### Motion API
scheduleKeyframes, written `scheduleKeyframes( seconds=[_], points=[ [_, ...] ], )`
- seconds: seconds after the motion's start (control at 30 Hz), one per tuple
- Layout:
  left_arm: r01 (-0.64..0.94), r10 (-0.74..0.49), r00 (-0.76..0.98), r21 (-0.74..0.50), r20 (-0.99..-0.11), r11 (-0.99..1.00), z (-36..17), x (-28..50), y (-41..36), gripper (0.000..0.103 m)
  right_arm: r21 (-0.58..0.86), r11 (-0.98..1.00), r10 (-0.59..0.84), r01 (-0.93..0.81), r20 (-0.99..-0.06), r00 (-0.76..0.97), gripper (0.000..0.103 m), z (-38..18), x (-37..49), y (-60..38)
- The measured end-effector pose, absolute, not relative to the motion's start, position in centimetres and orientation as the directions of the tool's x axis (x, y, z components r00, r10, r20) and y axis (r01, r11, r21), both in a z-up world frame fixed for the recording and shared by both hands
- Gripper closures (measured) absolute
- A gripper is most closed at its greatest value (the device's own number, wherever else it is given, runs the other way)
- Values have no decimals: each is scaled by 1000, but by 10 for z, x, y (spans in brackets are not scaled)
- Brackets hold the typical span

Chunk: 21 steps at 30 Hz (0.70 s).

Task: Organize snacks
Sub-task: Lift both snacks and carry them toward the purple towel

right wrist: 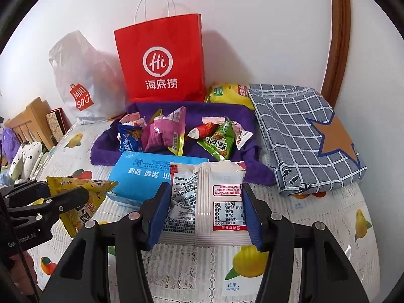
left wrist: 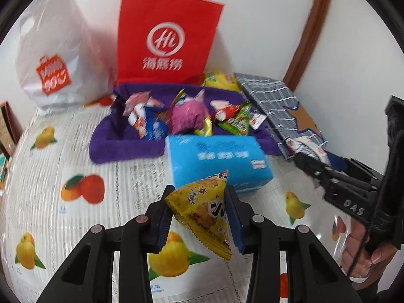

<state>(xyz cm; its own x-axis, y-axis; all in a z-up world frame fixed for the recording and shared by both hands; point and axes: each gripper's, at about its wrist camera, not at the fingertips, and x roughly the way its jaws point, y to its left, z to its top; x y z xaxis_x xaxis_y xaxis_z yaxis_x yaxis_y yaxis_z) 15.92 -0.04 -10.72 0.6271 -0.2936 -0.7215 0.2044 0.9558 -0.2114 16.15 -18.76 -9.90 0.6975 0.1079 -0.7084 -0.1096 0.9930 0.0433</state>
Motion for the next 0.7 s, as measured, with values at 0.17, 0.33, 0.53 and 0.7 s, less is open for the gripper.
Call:
scheduleKeyframes(
  seconds=[0.17,0.33,0.53,0.7],
  points=[
    [174,-301,590,-247,-749,953,-129,162,13,67,40,993,107,-113,-723,683,48,-110,162,-185],
    [168,-306,584,-257,-751,952,-134,162,15,67,43,992,113,-121,-735,669,48,-118,161,-184],
    [184,-310,598,-250,-739,951,-121,161,8,68,44,990,122,-133,-736,665,48,-118,163,-183],
    [200,-312,619,-239,-721,950,-104,160,5,68,40,989,125,-139,-728,674,48,-111,166,-181]
  ],
)
